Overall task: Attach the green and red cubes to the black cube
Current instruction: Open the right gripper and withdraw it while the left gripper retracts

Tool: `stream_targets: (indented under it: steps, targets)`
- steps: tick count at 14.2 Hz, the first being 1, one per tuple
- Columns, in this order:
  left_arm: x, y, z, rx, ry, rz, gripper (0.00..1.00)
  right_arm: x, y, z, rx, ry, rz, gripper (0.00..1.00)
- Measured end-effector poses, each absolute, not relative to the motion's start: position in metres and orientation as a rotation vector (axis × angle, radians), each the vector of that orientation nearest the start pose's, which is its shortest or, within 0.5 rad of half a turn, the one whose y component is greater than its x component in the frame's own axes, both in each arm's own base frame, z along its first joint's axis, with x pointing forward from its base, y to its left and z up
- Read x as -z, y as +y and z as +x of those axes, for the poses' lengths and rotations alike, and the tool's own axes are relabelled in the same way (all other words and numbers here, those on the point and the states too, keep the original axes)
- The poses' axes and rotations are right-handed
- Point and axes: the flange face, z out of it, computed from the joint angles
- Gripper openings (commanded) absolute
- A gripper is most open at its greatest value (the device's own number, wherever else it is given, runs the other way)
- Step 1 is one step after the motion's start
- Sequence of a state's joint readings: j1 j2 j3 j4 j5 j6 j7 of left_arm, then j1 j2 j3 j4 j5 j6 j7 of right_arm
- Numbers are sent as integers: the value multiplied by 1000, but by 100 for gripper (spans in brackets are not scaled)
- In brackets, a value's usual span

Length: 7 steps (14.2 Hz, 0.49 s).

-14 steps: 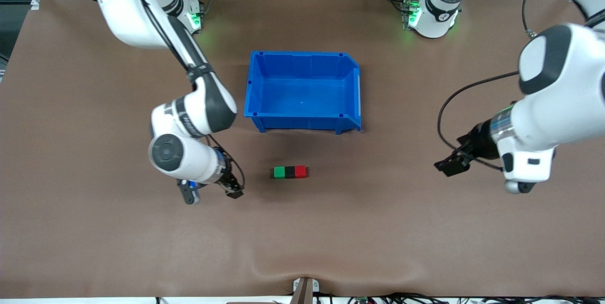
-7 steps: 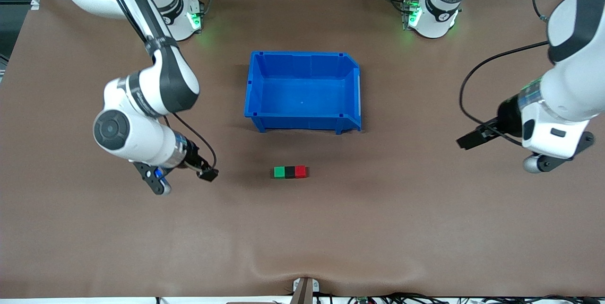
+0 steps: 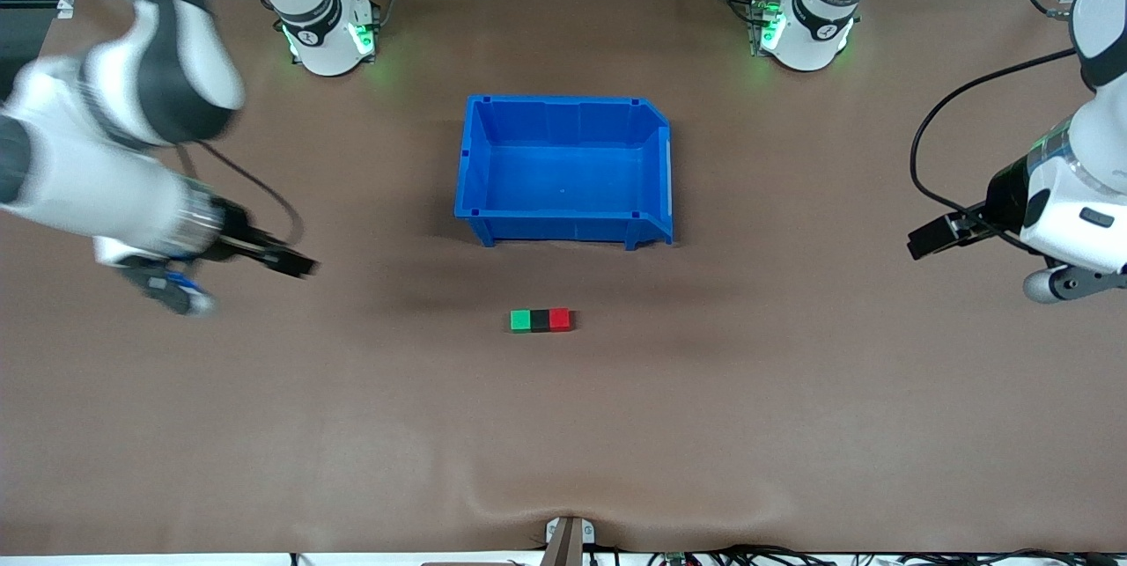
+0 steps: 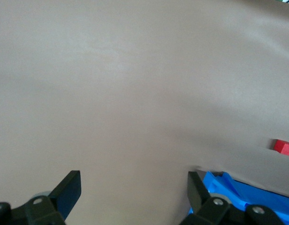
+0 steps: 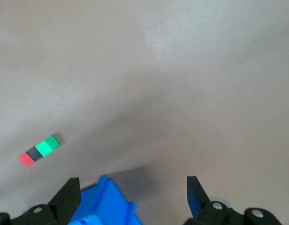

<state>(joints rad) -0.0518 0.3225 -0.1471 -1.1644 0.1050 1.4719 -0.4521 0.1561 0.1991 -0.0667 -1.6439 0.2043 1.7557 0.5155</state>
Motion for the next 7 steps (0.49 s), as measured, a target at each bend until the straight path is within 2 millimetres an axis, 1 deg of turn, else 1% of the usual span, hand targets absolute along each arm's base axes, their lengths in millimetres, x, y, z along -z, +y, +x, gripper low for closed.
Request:
stream_targets:
  steps: [1, 2, 3, 4, 5, 7]
  targets:
    - [-618, -96, 630, 9, -416, -3053, 100, -505, 51, 604, -187, 635, -2904, 100]
    - [-620, -96, 628, 5, -415, -3052, 100, -519, 32, 598, -166, 575, -2909, 100]
    - [-621, -97, 626, -1, -412, -3051, 100, -532, 19, 592, -146, 517, -2926, 100]
    - [-621, -98, 625, -5, -410, -3051, 100, -543, 9, 585, -127, 457, -2963, 100]
    - [-620, -98, 625, -8, -409, -3049, 100, -555, 4, 578, -107, 398, -3010, 100]
    - [-618, -96, 626, -14, -412, -3046, 100, -576, 1, 563, -86, 289, -3069, 100]
